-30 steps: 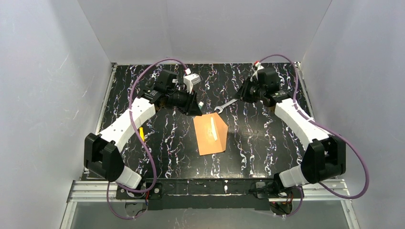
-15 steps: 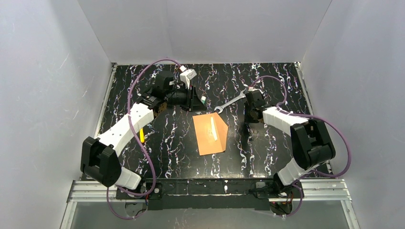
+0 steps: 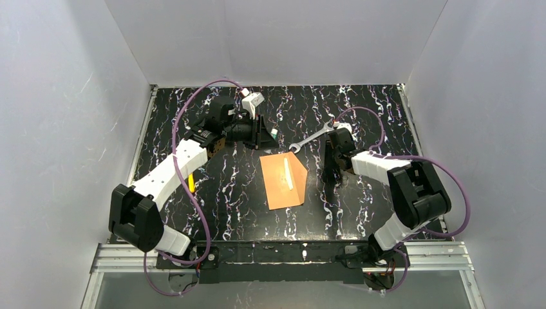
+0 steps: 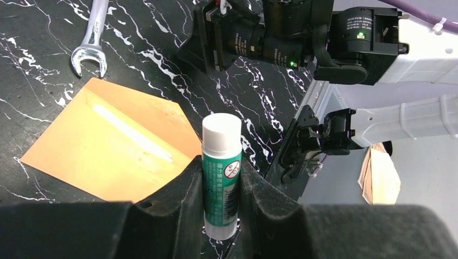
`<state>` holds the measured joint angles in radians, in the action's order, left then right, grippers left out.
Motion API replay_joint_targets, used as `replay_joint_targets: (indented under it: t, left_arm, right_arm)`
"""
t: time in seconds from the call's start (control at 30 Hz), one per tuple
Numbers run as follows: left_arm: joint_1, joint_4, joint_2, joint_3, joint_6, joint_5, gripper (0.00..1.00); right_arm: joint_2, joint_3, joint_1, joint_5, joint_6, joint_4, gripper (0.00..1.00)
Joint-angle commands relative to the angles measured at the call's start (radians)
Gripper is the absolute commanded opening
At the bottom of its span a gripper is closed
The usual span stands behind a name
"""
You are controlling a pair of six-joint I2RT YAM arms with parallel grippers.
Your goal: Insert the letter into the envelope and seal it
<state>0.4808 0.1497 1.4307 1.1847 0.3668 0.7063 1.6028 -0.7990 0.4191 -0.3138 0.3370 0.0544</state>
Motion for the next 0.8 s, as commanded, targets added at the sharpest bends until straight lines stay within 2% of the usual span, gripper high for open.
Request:
replay_joint_targets:
  t: [0.0, 0.23, 0.4, 0.47, 0.53, 0.63, 0.7, 0.77]
  left_arm:
    - [-0.002, 0.004, -0.012, 0.03, -0.014, -0.006, 0.0]
    - [-0.002, 0.01, -0.009, 0.052, 0.028, -0.047, 0.0]
    - [-0.002, -0.079, -0.021, 0.056, 0.214, -0.102, 0.0]
    - [-0.002, -0.154, -0.03, 0.045, 0.311, -0.122, 0.0]
    - [-0.002, -0.216, -0.041, 0.032, 0.404, -0.151, 0.0]
    - [-0.002, -0.222, -0.049, 0.051, 0.488, -0.227, 0.0]
    - [-0.001, -0.212, -0.054, 0.072, 0.524, -0.272, 0.0]
    - [-0.002, -0.211, -0.055, 0.091, 0.568, -0.307, 0.0]
  right_arm:
    - [-0.047, 0.035, 0.001, 0.003, 0.012, 0.037, 0.57]
    - [-0.12, -0.045, 0.001, 0.032, 0.053, 0.155, 0.62]
    - [-0.236, -0.226, 0.0, -0.004, 0.112, 0.374, 0.66]
    - [-0.286, -0.266, 0.0, 0.04, 0.113, 0.4, 0.66]
    - [-0.348, -0.267, 0.001, 0.188, 0.092, 0.334, 0.66]
    - [-0.409, -0.226, 0.013, 0.487, 0.105, 0.132, 0.68]
    - [-0.434, -0.206, 0.057, 0.581, 0.136, 0.004, 0.69]
    - [-0.45, -0.2, 0.125, 0.587, 0.142, -0.097, 0.71]
